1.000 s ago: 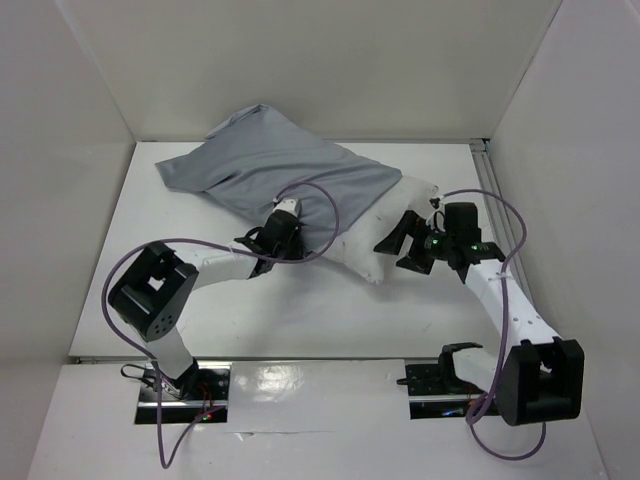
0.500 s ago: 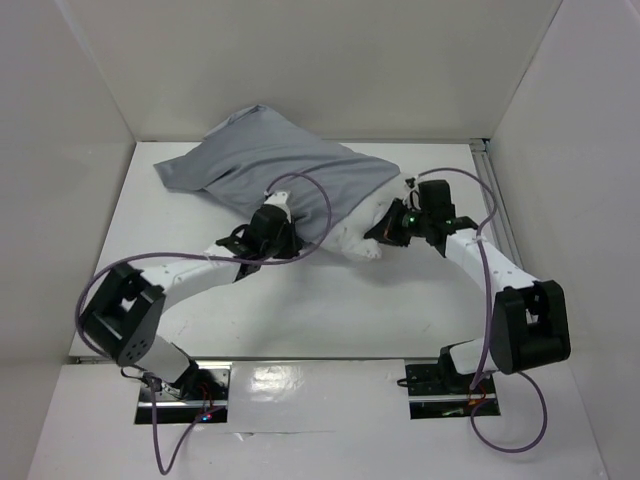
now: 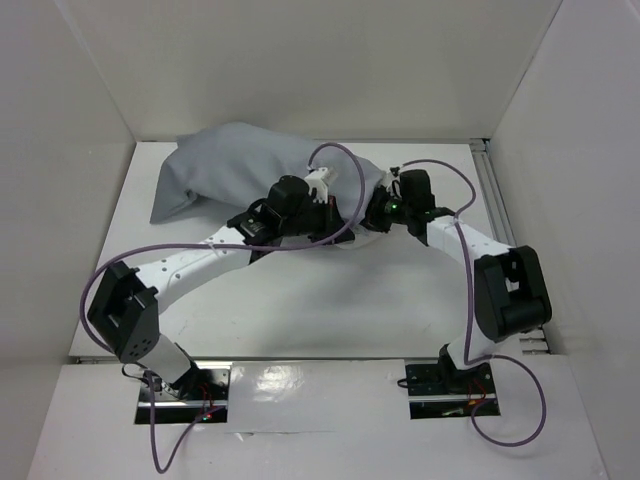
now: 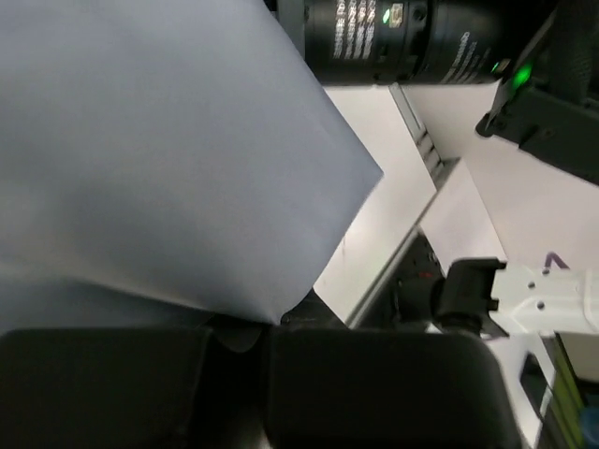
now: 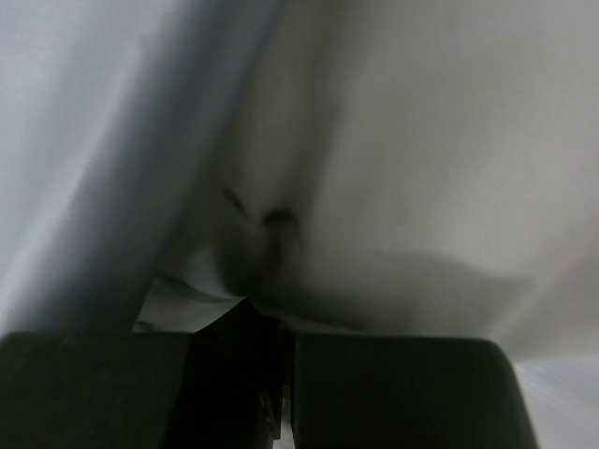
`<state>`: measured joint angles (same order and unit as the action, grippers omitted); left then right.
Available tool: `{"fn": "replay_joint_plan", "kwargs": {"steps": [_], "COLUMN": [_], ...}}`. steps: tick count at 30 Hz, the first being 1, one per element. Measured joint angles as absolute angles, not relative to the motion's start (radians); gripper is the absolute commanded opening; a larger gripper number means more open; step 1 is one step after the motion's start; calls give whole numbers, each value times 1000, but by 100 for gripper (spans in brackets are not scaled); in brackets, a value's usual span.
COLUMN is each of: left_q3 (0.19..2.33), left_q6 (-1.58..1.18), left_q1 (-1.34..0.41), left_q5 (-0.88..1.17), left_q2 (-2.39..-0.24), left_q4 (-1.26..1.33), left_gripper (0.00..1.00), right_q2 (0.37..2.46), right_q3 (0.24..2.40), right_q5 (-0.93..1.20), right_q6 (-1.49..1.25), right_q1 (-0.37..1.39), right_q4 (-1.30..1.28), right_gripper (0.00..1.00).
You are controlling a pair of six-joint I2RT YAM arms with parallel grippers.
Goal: Put the pillow into the pillowcase
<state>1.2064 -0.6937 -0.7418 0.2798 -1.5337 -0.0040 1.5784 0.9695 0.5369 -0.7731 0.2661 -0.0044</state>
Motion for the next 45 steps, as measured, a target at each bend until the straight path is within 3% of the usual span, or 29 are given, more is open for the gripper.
{"fn": "replay_joint_plan", "kwargs": {"steps": [6,12,20,23,26,27,28,29,30,32,33,35,36,38,39,40,42,45], "left_q3": [1373,1671,1882,1983,2207,2309,2379,2424,2433,2372,2314,2235,2217,2202,2201,2199,2191,2141], "left_q6": [-668,-630,-640,-657,-662,-663,-662,-664,-665,-686,-688,-700,-701,-682,-676,-662,-638,-577], "left_q1": [-691,-662,-718,-696,-672,-665,-657,-645,-632,-605,-591,-567,-558,-541,-537,-534,-533,-535], "left_q5": [368,395,428,486,542,556,564,575,587,605,608,613,612,599,591,582,562,514], "left_q2": [-1545,-1510,-1433,-1551,-1823,-1946,-2054,-2152,-2224,-2299,-2303,-2290,-2275,-2209,-2168,-2112,-1985,-1779], "left_q4": [-174,-352,-495,-503,-535,-547,-548,-547,-546,-537,-530,-516,-508,-509,-509,-511,-517,-514], "left_gripper": [0,0,0,0,0,4,17,40,47,64,83,96,100,97,91,83,58,40], "right_q2": [1492,1179,851,786,822,846,875,918,952,1024,1049,1100,1132,1225,1265,1308,1354,1330], "right_q3": [970,970,971,876,816,809,809,812,812,820,823,842,862,940,972,1007,1040,1018], "right_q5": [522,506,538,537,481,451,420,374,337,250,213,155,142,127,121,118,116,119], "right_q6": [-765,-717,-816,-928,-1003,-1016,-1024,-1032,-1034,-1031,-1027,-1017,-1002,-971,-956,-941,-915,-875], "right_q1": [239,248,297,297,292,289,286,285,285,287,286,271,255,202,178,146,84,-6], "right_q4": [-28,-141,-232,-156,-136,-138,-141,-145,-150,-171,-177,-188,-189,-210,-211,-212,-220,-244], "right_gripper": [0,0,0,0,0,0,0,1,4,25,42,78,81,84,84,84,84,85]}}
